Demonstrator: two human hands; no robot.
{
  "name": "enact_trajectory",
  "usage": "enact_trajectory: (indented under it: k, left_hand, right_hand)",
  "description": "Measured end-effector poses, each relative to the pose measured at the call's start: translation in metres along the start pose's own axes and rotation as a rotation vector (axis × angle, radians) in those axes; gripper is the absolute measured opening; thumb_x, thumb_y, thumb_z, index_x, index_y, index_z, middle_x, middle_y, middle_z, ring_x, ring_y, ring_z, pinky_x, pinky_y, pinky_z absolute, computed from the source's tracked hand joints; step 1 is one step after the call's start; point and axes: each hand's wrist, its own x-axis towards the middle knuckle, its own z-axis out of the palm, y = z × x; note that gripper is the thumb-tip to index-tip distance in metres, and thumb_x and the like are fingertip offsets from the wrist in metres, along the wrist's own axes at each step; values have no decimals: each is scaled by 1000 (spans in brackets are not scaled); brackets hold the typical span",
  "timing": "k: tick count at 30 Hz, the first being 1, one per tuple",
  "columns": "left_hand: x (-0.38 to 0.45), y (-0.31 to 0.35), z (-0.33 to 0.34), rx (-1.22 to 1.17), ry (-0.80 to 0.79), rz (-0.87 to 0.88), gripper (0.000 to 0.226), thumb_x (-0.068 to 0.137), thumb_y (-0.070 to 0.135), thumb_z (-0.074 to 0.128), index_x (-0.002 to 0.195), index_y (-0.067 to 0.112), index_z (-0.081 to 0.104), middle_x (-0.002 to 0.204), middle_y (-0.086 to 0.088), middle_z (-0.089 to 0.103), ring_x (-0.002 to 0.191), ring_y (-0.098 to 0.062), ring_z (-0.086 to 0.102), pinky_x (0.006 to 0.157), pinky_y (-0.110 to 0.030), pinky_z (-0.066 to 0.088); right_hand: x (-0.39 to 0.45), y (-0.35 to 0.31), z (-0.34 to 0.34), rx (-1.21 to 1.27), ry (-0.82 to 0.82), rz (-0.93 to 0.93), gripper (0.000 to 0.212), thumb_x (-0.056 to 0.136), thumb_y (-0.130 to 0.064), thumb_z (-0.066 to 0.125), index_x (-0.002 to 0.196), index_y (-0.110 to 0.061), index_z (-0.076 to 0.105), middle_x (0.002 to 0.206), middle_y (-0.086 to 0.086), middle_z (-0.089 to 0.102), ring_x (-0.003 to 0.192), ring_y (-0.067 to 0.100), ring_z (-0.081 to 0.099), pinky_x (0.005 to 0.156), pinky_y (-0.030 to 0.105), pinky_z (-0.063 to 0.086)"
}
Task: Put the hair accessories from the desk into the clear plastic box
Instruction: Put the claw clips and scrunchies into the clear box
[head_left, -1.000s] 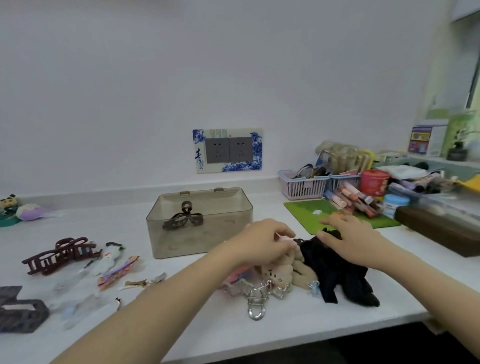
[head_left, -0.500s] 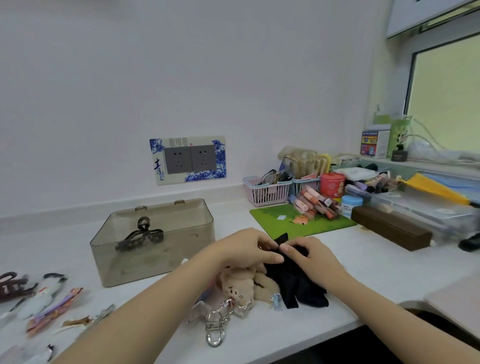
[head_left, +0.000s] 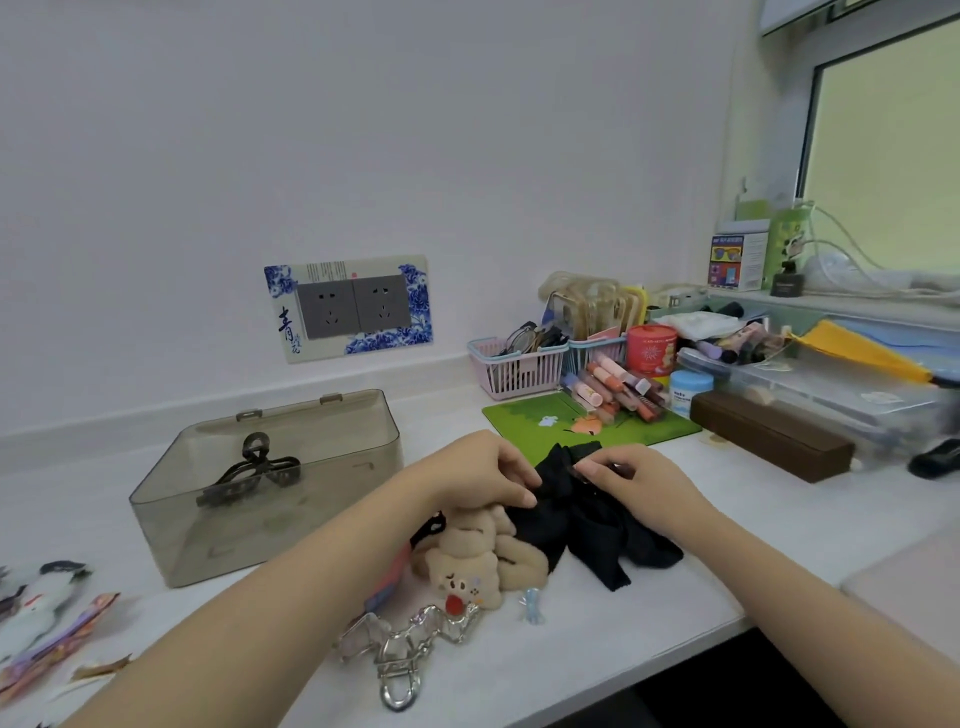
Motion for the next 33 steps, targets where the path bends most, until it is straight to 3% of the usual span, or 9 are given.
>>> enact_trajectory:
  k: [2, 5, 8, 11, 19, 23, 26, 29, 33]
  left_hand:
    - [5, 1, 2, 0, -1, -9, 26, 78, 20, 73, 103, 17, 72, 74, 13, 60, 65, 2, 51, 63, -8, 41]
    - [9, 3, 3, -41, 10, -36, 24, 75, 21, 76, 99, 16, 73, 71, 13, 60, 67, -4, 54, 60, -15, 43]
    - [10, 3, 2, -61, 7, -62, 22, 75, 20, 76, 97, 15, 74, 69, 13, 62, 73, -10, 56, 63, -20, 45]
    - [10, 2, 1, -74, 35, -75, 20, 76, 14, 75, 95, 12, 75, 68, 10, 63, 69, -7, 57, 64, -19, 47]
    - [12, 6, -6, -204, 201, -67, 13, 80, 5, 69, 90, 9, 75, 72, 3, 67, 67, -10, 59, 65, -22, 51]
    - [5, 13, -22, -304, 246, -63, 15, 83, 5, 66, 95, 8, 74, 72, 2, 66, 64, -8, 60, 57, -16, 51]
    - [-6, 15, -37, -370, 325, -66, 12, 85, 8, 65, 90, 14, 74, 73, 2, 67, 64, -7, 60, 56, -15, 51]
    - [-19, 15, -59, -422, 458, -40, 19, 87, 11, 62, 78, 25, 71, 76, 4, 68, 74, -12, 61, 64, -18, 50]
    - [-41, 6, -97, -455, 641, -64, 16, 92, 15, 55, 90, 17, 72, 88, -2, 69, 83, -14, 62, 76, -24, 51]
  right_hand:
    - [3, 6, -1, -88, -12, 3, 26, 87, -47, 50, 87, -32, 72, 93, -4, 70, 96, 15, 58, 86, 32, 45]
    - [2, 9, 1, -208, 18, 60, 44, 59, -84, 42, 78, -52, 64, 101, 0, 60, 105, 17, 44, 95, 37, 41]
    - [-1, 0, -2, -103, 0, 77, 38, 64, -63, 67, 92, -37, 69, 94, -6, 61, 95, 12, 51, 80, 25, 41]
    - [-1, -2, -8, -39, -15, 94, 31, 76, -42, 70, 103, -26, 70, 93, -11, 62, 86, 5, 54, 68, 14, 38]
    - [-4, -7, -19, 13, 63, 53, 30, 82, -33, 67, 111, -27, 68, 115, -8, 66, 98, 2, 52, 81, 16, 37]
    - [-2, -27, -25, 28, 19, -24, 29, 85, -31, 63, 113, -26, 67, 105, -13, 60, 99, 1, 51, 74, 5, 34]
    - [2, -43, -26, 71, 49, -73, 29, 86, -28, 61, 115, -25, 66, 101, -18, 57, 100, 0, 52, 76, 9, 36]
    - [9, -67, -27, 163, 73, -148, 27, 87, -21, 62, 114, -24, 66, 91, -33, 52, 84, -19, 50, 81, 6, 40]
    - [30, -108, -21, 321, 62, -246, 24, 85, -15, 64, 106, -24, 69, 96, -19, 65, 91, -6, 61, 96, 29, 47]
